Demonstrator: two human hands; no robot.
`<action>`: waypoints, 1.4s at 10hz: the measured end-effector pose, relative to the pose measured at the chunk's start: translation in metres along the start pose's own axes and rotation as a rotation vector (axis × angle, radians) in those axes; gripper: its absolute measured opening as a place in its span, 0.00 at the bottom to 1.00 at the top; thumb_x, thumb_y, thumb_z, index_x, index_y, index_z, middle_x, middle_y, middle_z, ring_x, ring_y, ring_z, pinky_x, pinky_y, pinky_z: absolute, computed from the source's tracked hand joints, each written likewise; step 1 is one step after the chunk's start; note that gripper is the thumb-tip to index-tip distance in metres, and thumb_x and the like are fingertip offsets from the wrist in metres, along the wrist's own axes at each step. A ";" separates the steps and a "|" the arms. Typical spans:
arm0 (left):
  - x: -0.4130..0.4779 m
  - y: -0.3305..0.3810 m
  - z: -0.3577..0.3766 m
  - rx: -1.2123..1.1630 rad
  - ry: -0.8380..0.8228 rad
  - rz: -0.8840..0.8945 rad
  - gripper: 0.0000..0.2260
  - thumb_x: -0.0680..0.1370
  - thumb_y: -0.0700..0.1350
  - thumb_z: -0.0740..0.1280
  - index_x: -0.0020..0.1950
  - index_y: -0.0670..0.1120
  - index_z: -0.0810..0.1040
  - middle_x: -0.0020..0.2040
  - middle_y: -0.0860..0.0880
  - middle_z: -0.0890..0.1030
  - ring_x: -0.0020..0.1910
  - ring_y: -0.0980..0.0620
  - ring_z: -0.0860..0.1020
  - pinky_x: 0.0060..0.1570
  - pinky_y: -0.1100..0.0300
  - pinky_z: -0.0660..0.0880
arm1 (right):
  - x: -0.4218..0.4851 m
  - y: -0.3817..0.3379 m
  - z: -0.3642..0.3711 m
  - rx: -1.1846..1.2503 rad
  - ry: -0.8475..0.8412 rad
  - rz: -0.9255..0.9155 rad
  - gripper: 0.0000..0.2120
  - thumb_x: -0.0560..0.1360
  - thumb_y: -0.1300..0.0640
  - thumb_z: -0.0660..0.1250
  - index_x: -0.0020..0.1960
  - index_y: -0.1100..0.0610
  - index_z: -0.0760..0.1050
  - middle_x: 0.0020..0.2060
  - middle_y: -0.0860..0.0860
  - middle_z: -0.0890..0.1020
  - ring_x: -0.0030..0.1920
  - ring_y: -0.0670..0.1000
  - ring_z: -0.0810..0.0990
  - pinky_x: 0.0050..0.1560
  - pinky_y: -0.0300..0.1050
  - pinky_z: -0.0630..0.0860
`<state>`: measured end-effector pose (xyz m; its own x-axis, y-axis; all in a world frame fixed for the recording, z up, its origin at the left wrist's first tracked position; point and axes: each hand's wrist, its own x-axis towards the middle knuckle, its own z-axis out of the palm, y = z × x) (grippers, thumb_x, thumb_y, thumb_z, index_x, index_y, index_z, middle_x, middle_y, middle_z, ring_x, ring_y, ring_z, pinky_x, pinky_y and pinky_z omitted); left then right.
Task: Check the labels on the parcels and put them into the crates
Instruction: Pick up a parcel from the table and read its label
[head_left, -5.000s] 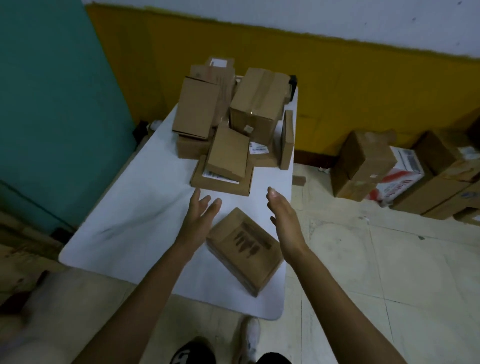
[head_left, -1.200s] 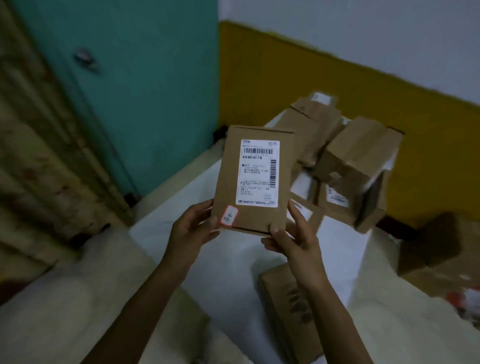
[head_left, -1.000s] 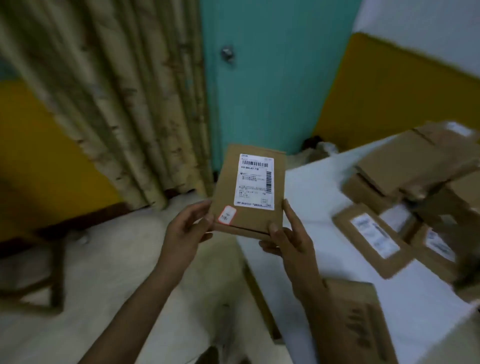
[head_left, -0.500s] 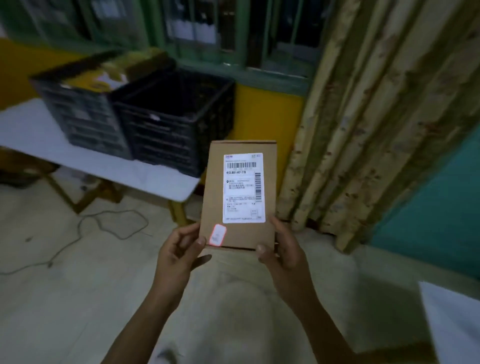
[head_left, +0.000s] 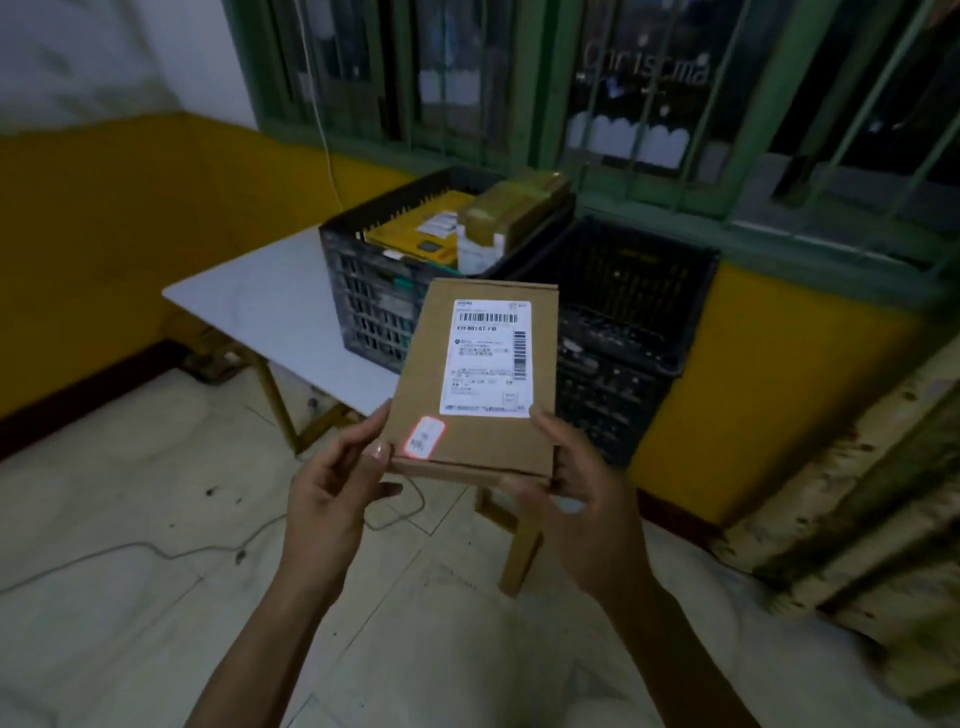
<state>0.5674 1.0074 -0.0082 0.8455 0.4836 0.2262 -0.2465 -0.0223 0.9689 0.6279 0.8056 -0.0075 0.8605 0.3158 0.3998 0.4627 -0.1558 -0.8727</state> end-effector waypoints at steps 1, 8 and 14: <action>0.061 0.010 -0.008 0.010 -0.001 0.114 0.11 0.77 0.50 0.64 0.58 0.54 0.79 0.52 0.53 0.83 0.49 0.51 0.81 0.41 0.61 0.79 | 0.063 -0.002 0.017 -0.042 0.019 -0.103 0.22 0.72 0.44 0.68 0.65 0.46 0.69 0.56 0.35 0.75 0.56 0.32 0.77 0.50 0.28 0.75; 0.500 0.034 0.022 0.295 -0.261 0.196 0.12 0.81 0.51 0.59 0.45 0.44 0.74 0.45 0.46 0.77 0.45 0.59 0.78 0.47 0.62 0.79 | 0.450 0.064 0.098 0.284 0.281 0.174 0.25 0.76 0.41 0.62 0.37 0.63 0.77 0.24 0.66 0.75 0.19 0.56 0.76 0.20 0.41 0.72; 0.654 -0.072 -0.055 0.302 -0.806 0.016 0.19 0.65 0.69 0.67 0.43 0.56 0.79 0.41 0.55 0.83 0.44 0.55 0.82 0.44 0.57 0.80 | 0.493 0.070 0.193 0.048 0.346 0.656 0.25 0.72 0.40 0.56 0.39 0.63 0.76 0.25 0.62 0.80 0.22 0.59 0.79 0.21 0.47 0.77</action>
<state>1.1122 1.3738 0.0649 0.9496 -0.2848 0.1313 -0.2210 -0.3107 0.9245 1.0436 1.1314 0.0743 0.9785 -0.1421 -0.1493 -0.1723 -0.1670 -0.9708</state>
